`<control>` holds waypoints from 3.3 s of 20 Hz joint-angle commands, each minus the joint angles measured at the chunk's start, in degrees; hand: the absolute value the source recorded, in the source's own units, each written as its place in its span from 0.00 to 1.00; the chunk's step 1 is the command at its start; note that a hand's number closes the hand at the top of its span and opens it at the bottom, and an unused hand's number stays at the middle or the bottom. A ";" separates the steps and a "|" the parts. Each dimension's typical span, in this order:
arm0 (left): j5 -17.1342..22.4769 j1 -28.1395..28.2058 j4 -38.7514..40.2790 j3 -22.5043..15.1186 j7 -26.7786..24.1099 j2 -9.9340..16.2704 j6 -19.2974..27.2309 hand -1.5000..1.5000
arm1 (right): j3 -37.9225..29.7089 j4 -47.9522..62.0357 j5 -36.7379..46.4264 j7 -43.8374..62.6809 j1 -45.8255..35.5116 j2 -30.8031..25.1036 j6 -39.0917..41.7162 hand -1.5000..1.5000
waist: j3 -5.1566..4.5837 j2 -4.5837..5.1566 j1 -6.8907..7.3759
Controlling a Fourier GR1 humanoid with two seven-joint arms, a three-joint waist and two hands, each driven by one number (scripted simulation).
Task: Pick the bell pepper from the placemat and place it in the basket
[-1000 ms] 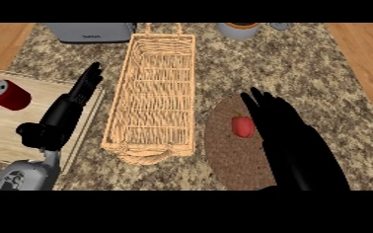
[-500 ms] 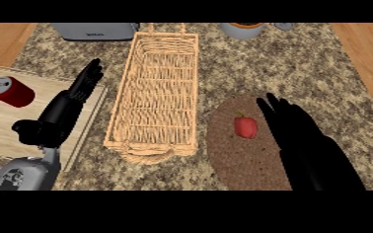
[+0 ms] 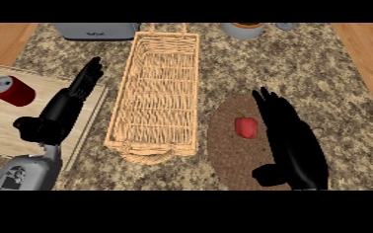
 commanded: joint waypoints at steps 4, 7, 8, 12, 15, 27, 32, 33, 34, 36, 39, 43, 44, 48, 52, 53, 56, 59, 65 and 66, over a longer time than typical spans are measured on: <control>-1.92 3.68 -7.36 0.44 4.77 -1.52 -0.89 0.50 | -1.71 11.12 5.09 -7.56 -0.36 1.42 -8.22 0.00 | 0.00 -0.06 0.24; -3.32 0.91 0.21 3.33 -0.20 -2.87 -2.92 0.50 | -2.09 9.10 5.86 -7.95 1.83 3.40 -8.74 0.00 | -0.02 -0.03 -0.09; -3.75 2.92 -1.98 1.42 -0.20 -4.22 -2.21 0.50 | 0.29 11.94 7.78 -9.85 2.68 3.49 -11.48 0.00 | -0.01 -0.03 -0.01; -2.62 1.38 -4.31 4.77 4.51 -2.86 -4.45 0.50 | -2.05 6.84 5.76 -11.37 2.60 3.12 -7.26 0.00 | -0.01 -0.08 -0.04; -4.36 1.48 -0.44 5.21 -0.98 -2.84 -6.19 0.50 | -3.26 8.47 4.45 -9.84 -2.66 6.48 -3.46 0.00 | -0.03 -0.04 0.04; -5.62 -4.28 5.48 7.98 -0.23 -6.08 -7.20 0.50 | -1.51 12.28 12.17 -10.17 2.72 7.42 -5.96 0.00 | -0.03 -0.01 -0.34; -7.15 1.13 -0.43 7.29 -0.21 -7.10 -7.39 0.50 | -4.85 24.09 12.82 -13.85 -3.19 9.76 -10.03 0.00 | -0.01 0.01 0.18; -8.96 1.65 -3.08 6.24 1.60 -8.01 -6.16 0.50 | -1.54 15.80 14.56 -10.44 1.06 9.96 -6.12 0.00 | -0.02 -0.07 -0.01; -8.53 5.05 -4.52 5.88 -0.27 -8.23 -6.82 0.50 | -3.35 23.35 14.43 -11.76 -2.72 11.62 -9.62 0.00 | -0.01 -0.04 0.23; -6.09 -0.75 -0.20 9.33 1.14 -6.39 -9.36 0.50 | -6.18 21.02 13.32 -13.79 -2.21 8.93 -7.82 0.00 | -0.02 -0.03 -0.01; -7.36 2.06 0.09 8.62 -1.67 -7.19 -9.59 0.50 | -3.63 24.49 16.27 -11.61 -1.30 12.15 -10.77 0.00 | -0.02 -0.03 0.03; -7.12 -1.28 0.20 9.83 1.81 -7.14 -9.36 0.50 | -7.00 26.67 15.78 -10.71 -6.11 12.55 -6.97 0.00 | -0.02 -0.04 -0.01; -7.89 -1.53 1.06 10.36 -0.42 -6.71 -9.17 0.50 | -7.88 24.04 14.44 -13.71 -1.27 9.31 -8.83 0.00 | -0.02 -0.05 -0.14; -9.47 -1.56 0.57 8.24 2.10 -9.64 -7.63 0.50 | -9.30 30.19 14.51 -14.94 -3.25 10.77 -10.86 0.00 | -0.02 -0.01 -0.08; -9.15 -0.85 -2.00 8.12 3.38 -10.39 -7.83 0.50 | -10.11 34.55 14.13 -16.01 -4.96 11.90 -11.10 0.00 | -0.01 -0.02 -0.02; -10.84 3.87 -3.38 6.18 -0.10 -10.38 -8.64 0.50 | -12.88 40.97 13.01 -17.49 -9.32 11.76 -12.19 0.00 | -0.01 0.02 0.25; -7.63 -4.04 2.93 11.77 0.73 -7.64 -9.79 0.50 | -8.94 38.11 14.15 -16.87 -5.92 13.11 -10.04 1.00 | -0.02 0.02 -0.14; -11.14 2.57 -3.97 6.45 2.71 -11.20 -7.59 0.50 | -11.74 42.14 13.80 -19.44 -9.81 9.67 -8.00 1.00 | -0.01 -0.02 0.22; -9.60 1.50 -4.20 8.29 2.13 -10.17 -8.89 0.50 | -6.47 39.96 17.97 -21.29 -3.06 8.64 -11.46 1.00 | -0.01 -0.06 0.08; -8.30 -2.98 -1.91 10.12 4.97 -9.16 -9.15 0.50 | -5.61 40.16 18.84 -22.18 -3.71 8.23 -12.05 1.00 | -0.01 0.00 -0.09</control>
